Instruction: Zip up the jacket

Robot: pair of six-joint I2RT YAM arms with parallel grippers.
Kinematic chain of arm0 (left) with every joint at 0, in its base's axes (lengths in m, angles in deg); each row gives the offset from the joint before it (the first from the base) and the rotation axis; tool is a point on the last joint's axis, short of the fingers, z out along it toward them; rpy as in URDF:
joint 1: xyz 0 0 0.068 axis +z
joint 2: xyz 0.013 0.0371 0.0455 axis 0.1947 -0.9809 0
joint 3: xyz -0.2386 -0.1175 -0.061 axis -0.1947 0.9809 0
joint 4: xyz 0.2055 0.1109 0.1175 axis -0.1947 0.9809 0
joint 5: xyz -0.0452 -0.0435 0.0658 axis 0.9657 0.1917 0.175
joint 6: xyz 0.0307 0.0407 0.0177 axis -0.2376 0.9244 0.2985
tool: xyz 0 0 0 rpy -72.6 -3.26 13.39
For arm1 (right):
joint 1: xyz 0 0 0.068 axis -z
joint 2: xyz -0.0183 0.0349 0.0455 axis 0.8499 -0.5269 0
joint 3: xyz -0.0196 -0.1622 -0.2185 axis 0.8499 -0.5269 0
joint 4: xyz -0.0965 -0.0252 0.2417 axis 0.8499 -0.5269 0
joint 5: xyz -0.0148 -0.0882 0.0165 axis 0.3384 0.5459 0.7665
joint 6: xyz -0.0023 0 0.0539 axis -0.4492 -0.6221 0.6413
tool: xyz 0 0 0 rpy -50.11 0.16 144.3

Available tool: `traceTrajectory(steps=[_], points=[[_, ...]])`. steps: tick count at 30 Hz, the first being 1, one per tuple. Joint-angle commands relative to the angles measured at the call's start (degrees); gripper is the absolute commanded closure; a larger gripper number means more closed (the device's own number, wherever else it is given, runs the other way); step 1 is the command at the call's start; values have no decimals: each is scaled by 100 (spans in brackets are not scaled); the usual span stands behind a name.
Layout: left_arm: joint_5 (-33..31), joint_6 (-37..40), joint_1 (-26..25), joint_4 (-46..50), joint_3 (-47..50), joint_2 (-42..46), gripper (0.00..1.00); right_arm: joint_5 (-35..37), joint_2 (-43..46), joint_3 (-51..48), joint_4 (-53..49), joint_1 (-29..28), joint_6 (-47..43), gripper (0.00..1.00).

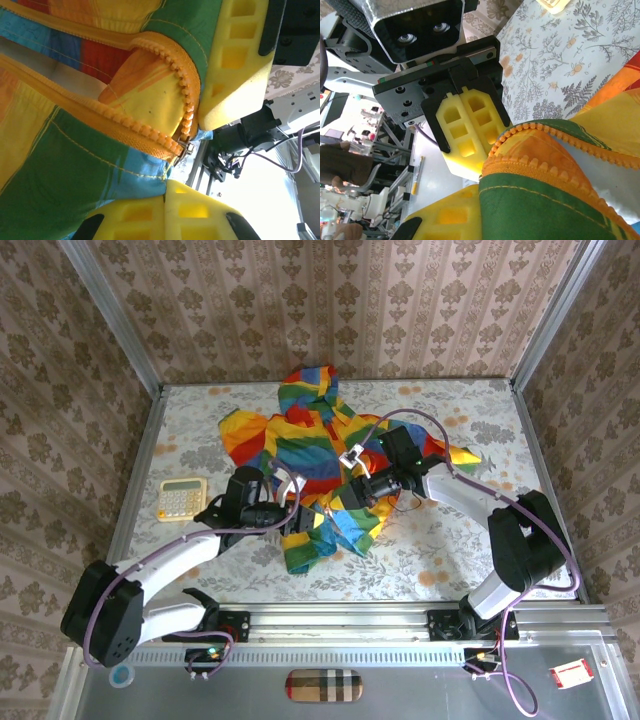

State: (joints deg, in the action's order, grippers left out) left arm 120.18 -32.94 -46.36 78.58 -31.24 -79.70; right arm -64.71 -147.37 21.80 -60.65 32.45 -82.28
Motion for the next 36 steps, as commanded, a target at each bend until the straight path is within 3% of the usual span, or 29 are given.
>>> traceTrajectory(steps=[1,3,6,11,16,22,30,36], points=[[-246,135,-32,424,-69,154,87,-242,33,-195,840,27,290,100],[-364,66,36,372,-64,325,71,-224,33,-291,1002,27,376,100],[-570,-206,174,77,60,641,59,-206,63,-377,1064,27,388,100],[-987,-1141,314,-831,532,1041,50,-197,98,-434,1111,45,397,100],[-1355,-1622,-66,-1279,737,1045,45,-180,106,-468,1231,45,476,100],[-1506,-2247,-261,-2372,1197,824,55,-162,106,-503,1348,42,556,100],[-1382,-2405,-343,-2943,1265,467,61,-152,98,-540,1454,27,652,100],[-1213,-2449,-345,-3177,1195,197,85,-115,120,-564,1456,27,648,100]])
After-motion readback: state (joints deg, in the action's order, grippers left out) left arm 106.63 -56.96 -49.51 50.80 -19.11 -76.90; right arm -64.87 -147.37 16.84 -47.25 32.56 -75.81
